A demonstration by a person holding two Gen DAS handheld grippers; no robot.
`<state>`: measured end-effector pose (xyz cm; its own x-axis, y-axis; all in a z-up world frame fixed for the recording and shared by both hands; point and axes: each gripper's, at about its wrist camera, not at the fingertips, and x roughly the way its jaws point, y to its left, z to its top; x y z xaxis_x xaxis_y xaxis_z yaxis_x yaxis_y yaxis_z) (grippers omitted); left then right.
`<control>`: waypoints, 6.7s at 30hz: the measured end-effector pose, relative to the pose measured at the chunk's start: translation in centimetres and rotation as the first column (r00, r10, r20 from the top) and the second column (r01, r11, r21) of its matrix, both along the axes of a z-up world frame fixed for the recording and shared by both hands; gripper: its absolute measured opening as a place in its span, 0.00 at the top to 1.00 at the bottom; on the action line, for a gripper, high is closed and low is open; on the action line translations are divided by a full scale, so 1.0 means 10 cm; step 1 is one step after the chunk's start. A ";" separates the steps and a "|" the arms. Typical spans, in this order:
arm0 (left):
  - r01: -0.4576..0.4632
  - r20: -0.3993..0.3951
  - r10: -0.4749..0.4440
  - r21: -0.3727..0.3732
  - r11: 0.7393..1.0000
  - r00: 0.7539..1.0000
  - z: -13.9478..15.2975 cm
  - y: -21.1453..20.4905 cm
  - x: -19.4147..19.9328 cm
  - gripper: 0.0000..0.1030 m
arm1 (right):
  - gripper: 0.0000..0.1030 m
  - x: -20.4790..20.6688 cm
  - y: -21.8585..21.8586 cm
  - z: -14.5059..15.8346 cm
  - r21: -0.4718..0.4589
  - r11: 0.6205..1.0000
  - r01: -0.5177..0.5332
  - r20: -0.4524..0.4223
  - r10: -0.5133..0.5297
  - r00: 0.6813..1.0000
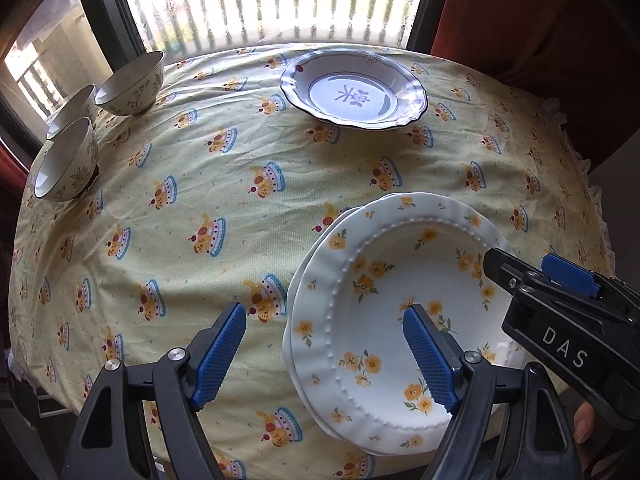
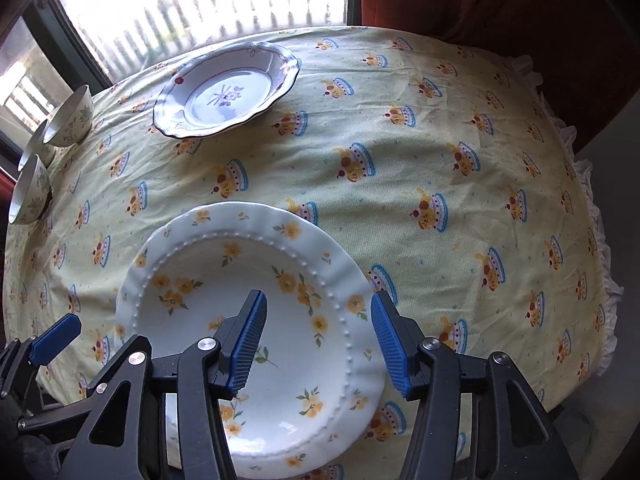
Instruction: Organize plates and bowls
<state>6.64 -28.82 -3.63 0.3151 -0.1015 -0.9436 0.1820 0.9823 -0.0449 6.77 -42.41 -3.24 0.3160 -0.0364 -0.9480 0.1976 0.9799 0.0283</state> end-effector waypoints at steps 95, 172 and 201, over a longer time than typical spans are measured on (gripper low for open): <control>-0.214 0.023 0.213 0.014 0.977 0.977 -0.73 0.39 1.87 0.46 | 0.55 2.02 0.42 -0.73 0.106 0.988 -0.109 0.010 0.109 0.994; -0.131 -0.028 0.131 -0.006 0.991 0.991 -0.49 -0.43 -0.11 0.47 | 0.53 -0.04 -0.33 -0.22 -0.005 0.998 -0.063 -0.036 0.063 0.997; -0.184 0.008 0.184 0.013 0.983 0.983 -0.50 -0.44 -0.15 0.46 | 0.71 -0.14 -0.47 -0.22 0.072 0.991 -0.108 -0.051 0.112 0.992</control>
